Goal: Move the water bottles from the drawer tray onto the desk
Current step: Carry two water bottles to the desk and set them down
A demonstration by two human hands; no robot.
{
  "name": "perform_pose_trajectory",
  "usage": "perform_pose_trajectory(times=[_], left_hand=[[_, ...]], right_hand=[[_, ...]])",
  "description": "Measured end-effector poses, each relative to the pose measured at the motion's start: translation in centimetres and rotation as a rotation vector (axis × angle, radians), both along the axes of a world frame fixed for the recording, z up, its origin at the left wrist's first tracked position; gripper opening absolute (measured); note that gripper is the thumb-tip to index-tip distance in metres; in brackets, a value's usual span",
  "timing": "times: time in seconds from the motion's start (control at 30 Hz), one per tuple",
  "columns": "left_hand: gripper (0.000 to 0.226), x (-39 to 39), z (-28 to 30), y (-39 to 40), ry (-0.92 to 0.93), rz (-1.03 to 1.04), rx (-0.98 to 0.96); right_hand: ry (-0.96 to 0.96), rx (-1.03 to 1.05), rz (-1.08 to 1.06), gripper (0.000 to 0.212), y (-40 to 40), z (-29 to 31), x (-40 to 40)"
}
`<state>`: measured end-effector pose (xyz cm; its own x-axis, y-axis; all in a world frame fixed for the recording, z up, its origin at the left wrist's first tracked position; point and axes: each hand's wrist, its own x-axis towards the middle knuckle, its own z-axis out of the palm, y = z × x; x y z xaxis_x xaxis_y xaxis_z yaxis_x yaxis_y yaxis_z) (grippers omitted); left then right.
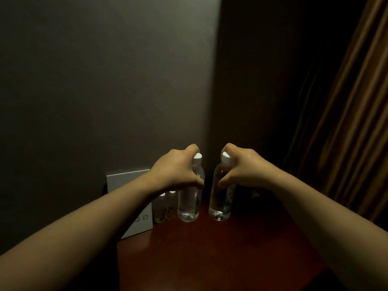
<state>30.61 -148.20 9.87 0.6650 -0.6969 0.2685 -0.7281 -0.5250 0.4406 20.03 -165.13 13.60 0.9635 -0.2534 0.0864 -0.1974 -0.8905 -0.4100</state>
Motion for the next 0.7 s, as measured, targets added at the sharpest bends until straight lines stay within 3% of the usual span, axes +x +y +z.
perform_pose_trajectory(times=[0.27, 0.7], left_hand=[[0.071, 5.9, -1.7, -6.6, 0.022, 0.169, 0.047], [0.064, 18.0, -9.0, -15.9, 0.146, 0.196, 0.040]], right_hand=[[0.037, 0.007, 0.143, 0.059, -7.9, -2.6, 8.7], [0.106, 0.026, 0.121, 0.059, -15.7, -10.0, 21.6]])
